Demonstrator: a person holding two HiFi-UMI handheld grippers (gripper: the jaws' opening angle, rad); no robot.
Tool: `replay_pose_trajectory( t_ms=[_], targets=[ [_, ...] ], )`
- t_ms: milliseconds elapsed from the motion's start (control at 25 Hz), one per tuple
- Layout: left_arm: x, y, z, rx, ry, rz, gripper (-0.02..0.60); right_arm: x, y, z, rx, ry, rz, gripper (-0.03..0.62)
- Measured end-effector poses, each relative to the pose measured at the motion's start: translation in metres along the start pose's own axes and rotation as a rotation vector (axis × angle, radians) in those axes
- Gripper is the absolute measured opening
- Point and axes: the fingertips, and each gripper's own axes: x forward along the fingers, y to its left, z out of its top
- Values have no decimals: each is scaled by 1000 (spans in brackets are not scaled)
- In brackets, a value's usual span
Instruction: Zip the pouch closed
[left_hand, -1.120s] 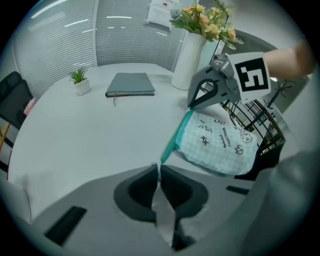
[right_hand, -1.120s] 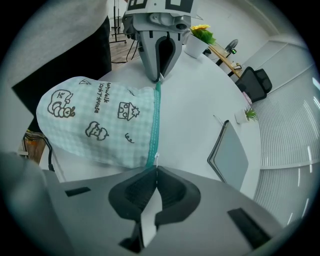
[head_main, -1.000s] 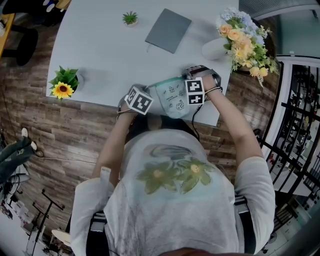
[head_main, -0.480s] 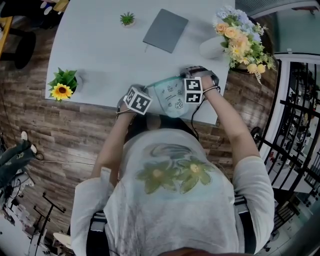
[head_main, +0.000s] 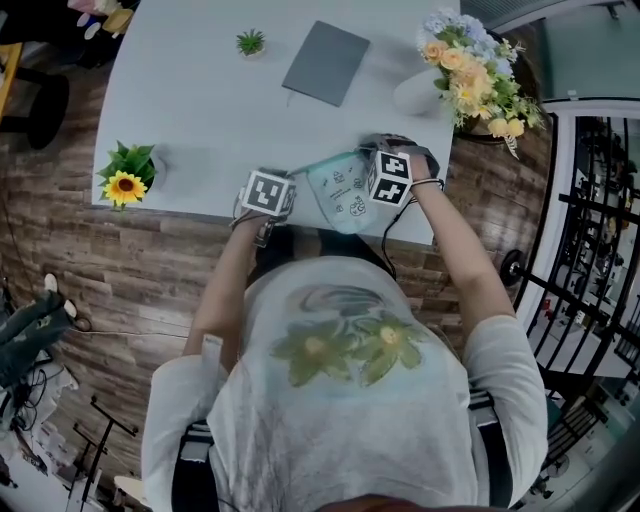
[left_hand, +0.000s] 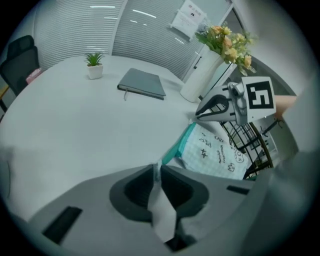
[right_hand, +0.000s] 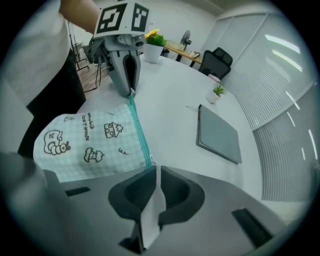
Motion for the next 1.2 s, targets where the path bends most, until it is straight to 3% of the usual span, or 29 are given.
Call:
replay_pose_trajectory(
  t_ms=[120, 280, 400, 680, 920, 1200],
  targets=[
    [-10, 4, 8, -36, -74, 14, 41, -14, -2, 6, 126, -58, -35, 20],
    [-28, 3, 23, -99, -189, -8, 43, -40, -5, 22, 394, -195, -81, 20],
    [-39, -1, 30, -89, -244, -19, 48, -58, -6, 29, 559, -274, -139, 20],
    [-75, -26, 53, 30, -367, -25, 52, -104, -7, 44, 761, -373, -304, 20],
    [-110, -59, 77, 202, -481, -29, 51, -143, -5, 53, 906, -427, -426, 19],
    [-140, -102, 83, 300, -554, -107, 10, -170, 14, 63, 1060, -462, -509, 17]
  ],
)
